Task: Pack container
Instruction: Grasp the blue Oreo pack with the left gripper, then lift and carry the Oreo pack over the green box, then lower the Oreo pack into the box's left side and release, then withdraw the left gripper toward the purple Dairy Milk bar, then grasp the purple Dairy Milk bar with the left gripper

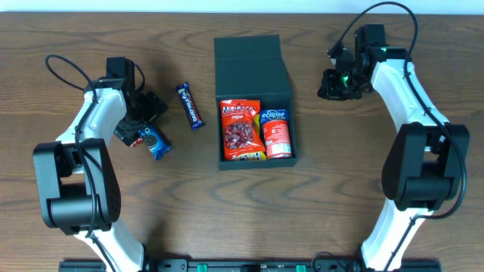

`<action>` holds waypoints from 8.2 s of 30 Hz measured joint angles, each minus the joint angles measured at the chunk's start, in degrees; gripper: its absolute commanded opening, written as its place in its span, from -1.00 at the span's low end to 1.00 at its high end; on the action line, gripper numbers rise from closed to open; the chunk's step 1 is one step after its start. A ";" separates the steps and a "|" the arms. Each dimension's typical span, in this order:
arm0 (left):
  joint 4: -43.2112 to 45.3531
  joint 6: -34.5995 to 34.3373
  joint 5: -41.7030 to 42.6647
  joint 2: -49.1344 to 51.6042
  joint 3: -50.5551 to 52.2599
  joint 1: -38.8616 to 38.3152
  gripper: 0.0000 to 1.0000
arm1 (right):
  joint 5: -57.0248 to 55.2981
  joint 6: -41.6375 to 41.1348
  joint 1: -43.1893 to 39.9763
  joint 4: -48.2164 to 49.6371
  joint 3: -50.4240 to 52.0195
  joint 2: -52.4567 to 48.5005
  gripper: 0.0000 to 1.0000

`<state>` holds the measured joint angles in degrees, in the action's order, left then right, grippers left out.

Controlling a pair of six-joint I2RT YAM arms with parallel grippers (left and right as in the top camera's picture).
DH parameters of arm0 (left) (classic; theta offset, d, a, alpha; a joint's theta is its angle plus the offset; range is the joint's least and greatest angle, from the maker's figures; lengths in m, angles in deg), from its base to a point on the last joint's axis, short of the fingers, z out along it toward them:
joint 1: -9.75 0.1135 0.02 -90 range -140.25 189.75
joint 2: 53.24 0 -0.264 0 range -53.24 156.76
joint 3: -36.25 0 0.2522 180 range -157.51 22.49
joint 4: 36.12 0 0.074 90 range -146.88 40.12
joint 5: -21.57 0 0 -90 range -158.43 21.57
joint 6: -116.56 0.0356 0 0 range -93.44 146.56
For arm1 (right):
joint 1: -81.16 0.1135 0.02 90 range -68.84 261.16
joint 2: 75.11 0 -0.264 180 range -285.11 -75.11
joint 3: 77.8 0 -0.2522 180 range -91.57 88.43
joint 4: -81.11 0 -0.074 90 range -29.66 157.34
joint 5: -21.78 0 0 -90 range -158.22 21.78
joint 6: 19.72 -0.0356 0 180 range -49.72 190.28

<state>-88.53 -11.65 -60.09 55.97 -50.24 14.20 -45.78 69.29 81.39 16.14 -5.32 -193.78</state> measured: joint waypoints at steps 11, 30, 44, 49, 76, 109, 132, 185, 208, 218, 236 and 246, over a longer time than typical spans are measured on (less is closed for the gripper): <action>0.39 -0.57 1.66 2.64 0.00 0.00 0.81 | -0.02 0.02 0.00 0.00 0.00 0.00 -0.97; 1.51 0.48 1.79 3.43 0.02 0.00 0.22 | -0.02 0.02 0.00 0.00 0.00 0.00 -0.97; 0.98 1.46 1.81 3.43 0.02 0.00 -0.19 | 0.00 0.02 0.00 0.00 0.00 0.00 -0.97; 0.39 4.24 1.81 3.43 0.02 0.00 -0.49 | 0.00 0.02 0.00 0.00 0.00 0.00 -0.97; -7.10 18.18 -5.77 -4.79 -16.41 -20.94 -0.90 | 1.81 -1.40 -8.85 -1.07 0.00 0.00 -0.97; -11.89 5.64 -2.34 3.17 -16.44 -36.06 -0.89 | 3.96 0.17 -11.37 -4.07 0.00 0.00 -0.97; -17.73 7.39 -3.78 4.09 -16.44 -35.58 0.17 | 3.98 0.17 -11.37 -4.35 0.00 0.00 -0.97; -24.61 16.59 -14.64 -1.84 -11.45 -9.18 -0.88 | 4.11 0.17 -11.37 -3.13 0.00 0.00 -0.97; 10.82 2.54 3.93 2.36 -3.48 -12.48 -0.19 | 4.11 -0.04 -11.37 -3.82 0.00 0.00 -0.97; 11.78 -0.92 0.37 2.56 -3.48 -13.86 0.04 | 4.11 -0.04 -11.37 -3.82 0.00 0.00 -0.95; 11.87 -0.76 -1.05 6.21 -3.48 -14.60 -0.06 | 4.11 -0.04 -11.37 -3.78 0.00 0.00 -0.95; 12.00 -0.31 -1.03 6.64 -3.48 -14.75 -0.08 | 4.11 -0.04 -11.37 -3.76 0.00 0.00 -0.95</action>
<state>-76.53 -11.96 -61.12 62.62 -53.71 -0.56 -41.67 69.24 70.02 12.39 -5.32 -193.78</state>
